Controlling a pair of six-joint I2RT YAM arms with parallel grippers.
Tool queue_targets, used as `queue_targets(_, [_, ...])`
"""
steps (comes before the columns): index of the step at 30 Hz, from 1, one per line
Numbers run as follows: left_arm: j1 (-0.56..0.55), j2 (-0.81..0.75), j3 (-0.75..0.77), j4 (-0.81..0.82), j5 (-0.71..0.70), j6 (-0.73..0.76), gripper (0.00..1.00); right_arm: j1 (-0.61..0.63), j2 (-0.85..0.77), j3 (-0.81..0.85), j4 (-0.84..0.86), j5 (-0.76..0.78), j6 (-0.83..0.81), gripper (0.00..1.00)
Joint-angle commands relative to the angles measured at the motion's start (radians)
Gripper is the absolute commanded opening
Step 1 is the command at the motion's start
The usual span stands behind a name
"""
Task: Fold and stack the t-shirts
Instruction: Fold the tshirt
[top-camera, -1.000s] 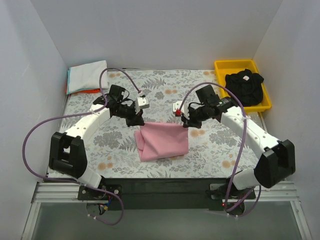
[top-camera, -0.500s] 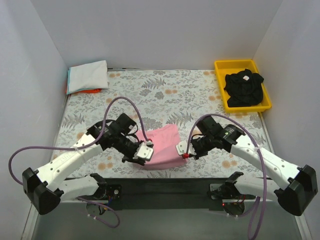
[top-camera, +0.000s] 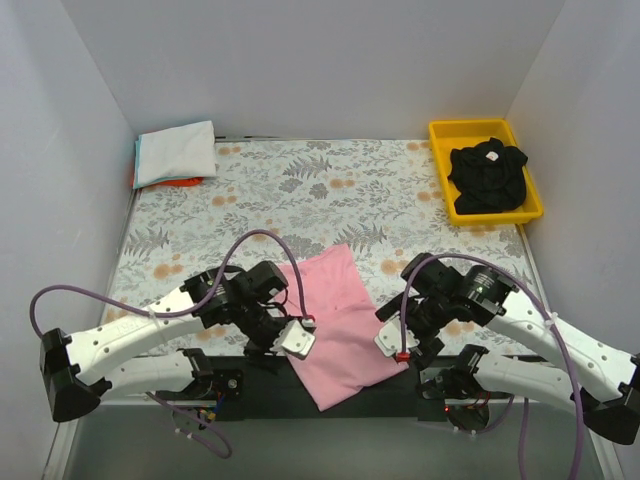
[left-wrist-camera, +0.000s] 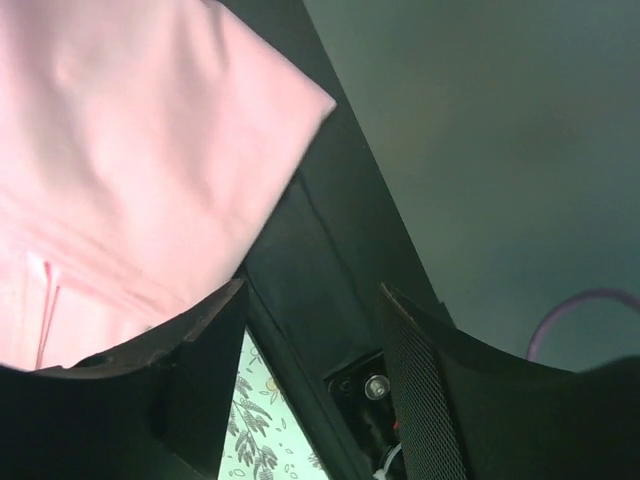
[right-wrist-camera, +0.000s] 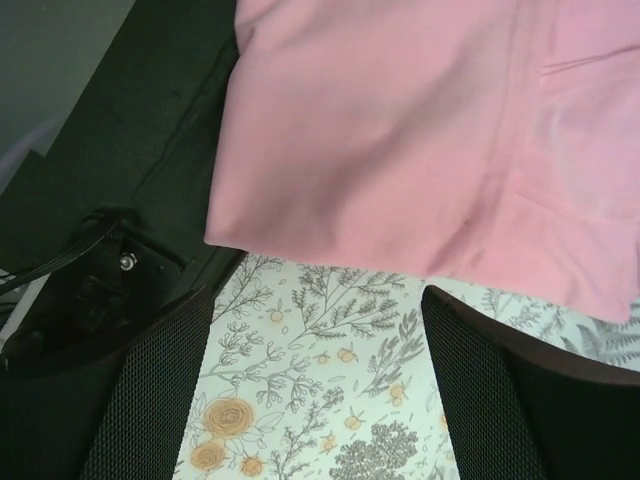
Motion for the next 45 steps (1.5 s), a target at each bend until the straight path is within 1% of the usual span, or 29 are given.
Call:
queue_targets(1, [0.032, -0.027, 0.061, 0.098, -0.020, -0.199, 0.52, 0.007, -0.001, 0.103, -0.020, 0.030, 0.113, 0.91])
queue_targets(2, [0.116, -0.010, 0.066, 0.112, -0.006, -0.245, 0.51, 0.006, 0.014, 0.120, 0.052, 0.082, 0.168, 0.90])
queue_targets(3, [0.178, 0.010, 0.075, 0.129, 0.053, -0.281, 0.49, -0.005, 0.033, 0.122, 0.083, 0.093, 0.237, 0.86])
queue_targets(4, [0.241, 0.065, 0.083, 0.141, 0.077, -0.302, 0.48, -0.019, 0.092, 0.131, 0.101, 0.087, 0.248, 0.82])
queue_targets(5, [0.352, 0.100, 0.090, 0.163, 0.083, -0.336, 0.44, -0.037, 0.125, 0.143, 0.117, 0.055, 0.268, 0.78])
queue_targets(6, [0.397, 0.140, 0.119, 0.193, 0.089, -0.402, 0.42, -0.071, 0.158, 0.154, 0.137, 0.038, 0.326, 0.69])
queue_targets(7, [0.483, 0.229, 0.139, 0.206, 0.095, -0.423, 0.41, -0.086, 0.227, 0.165, 0.152, 0.013, 0.346, 0.63])
queue_targets(8, [0.513, 0.274, 0.153, 0.221, 0.089, -0.450, 0.36, -0.120, 0.258, 0.183, 0.161, -0.039, 0.371, 0.58])
queue_targets(9, [0.539, 0.318, 0.179, 0.249, 0.077, -0.504, 0.34, -0.135, 0.284, 0.183, 0.181, -0.054, 0.420, 0.51])
queue_targets(10, [0.565, 0.401, 0.187, 0.253, 0.063, -0.513, 0.33, -0.151, 0.322, 0.179, 0.224, -0.062, 0.440, 0.49])
queue_targets(11, [0.568, 0.438, 0.192, 0.266, 0.048, -0.529, 0.31, -0.178, 0.338, 0.173, 0.253, -0.071, 0.458, 0.48])
queue_targets(13, [0.570, 0.531, 0.190, 0.321, 0.013, -0.581, 0.28, -0.195, 0.379, 0.139, 0.351, -0.059, 0.519, 0.48])
queue_targets(15, [0.571, 0.587, 0.192, 0.385, 0.002, -0.618, 0.24, -0.203, 0.418, 0.131, 0.396, -0.045, 0.550, 0.47])
queue_targets(16, [0.571, 0.631, 0.193, 0.407, -0.001, -0.655, 0.24, -0.205, 0.453, 0.131, 0.434, -0.039, 0.566, 0.47])
queue_targets(19, [0.573, 0.703, 0.213, 0.463, -0.046, -0.683, 0.23, -0.209, 0.507, 0.129, 0.477, -0.024, 0.590, 0.47])
queue_targets(23, [0.579, 0.792, 0.247, 0.468, -0.115, -0.675, 0.22, -0.208, 0.568, 0.122, 0.494, -0.019, 0.575, 0.47])
queue_targets(27, [0.606, 0.855, 0.265, 0.462, -0.118, -0.671, 0.21, -0.214, 0.623, 0.094, 0.534, 0.005, 0.563, 0.47])
queue_targets(29, [0.619, 0.869, 0.270, 0.464, -0.116, -0.666, 0.21, -0.214, 0.636, 0.071, 0.549, 0.019, 0.546, 0.35])
queue_targets(30, [0.620, 0.872, 0.275, 0.464, -0.120, -0.660, 0.21, -0.215, 0.642, 0.065, 0.549, 0.028, 0.541, 0.22])
queue_targets(32, [0.628, 0.882, 0.279, 0.462, -0.121, -0.657, 0.20, -0.221, 0.644, 0.050, 0.540, 0.033, 0.532, 0.07])
queue_targets(33, [0.629, 0.883, 0.278, 0.465, -0.121, -0.657, 0.20, -0.223, 0.637, 0.032, 0.537, 0.036, 0.528, 0.01])
queue_targets(35, [0.636, 0.891, 0.279, 0.462, -0.115, -0.649, 0.20, -0.222, 0.608, 0.022, 0.528, 0.035, 0.515, 0.01])
queue_targets(37, [0.636, 0.889, 0.273, 0.461, -0.112, -0.637, 0.20, -0.222, 0.581, 0.048, 0.503, 0.027, 0.512, 0.01])
queue_targets(38, [0.636, 0.888, 0.271, 0.462, -0.107, -0.632, 0.20, -0.223, 0.571, 0.065, 0.494, 0.004, 0.511, 0.08])
queue_targets(39, [0.636, 0.885, 0.270, 0.462, -0.101, -0.628, 0.20, -0.223, 0.562, 0.108, 0.488, -0.014, 0.512, 0.30])
queue_targets(40, [0.636, 0.883, 0.268, 0.462, -0.097, -0.625, 0.21, -0.222, 0.544, 0.126, 0.490, -0.037, 0.511, 0.37])
queue_targets(42, [0.636, 0.886, 0.268, 0.462, -0.086, -0.623, 0.21, -0.212, 0.535, 0.168, 0.496, -0.112, 0.498, 0.47])
queue_targets(43, [0.636, 0.889, 0.268, 0.461, -0.077, -0.622, 0.22, -0.205, 0.541, 0.207, 0.506, -0.132, 0.495, 0.49])
queue_targets(45, [0.636, 0.894, 0.267, 0.462, -0.063, -0.622, 0.22, -0.183, 0.551, 0.237, 0.526, -0.208, 0.489, 0.50])
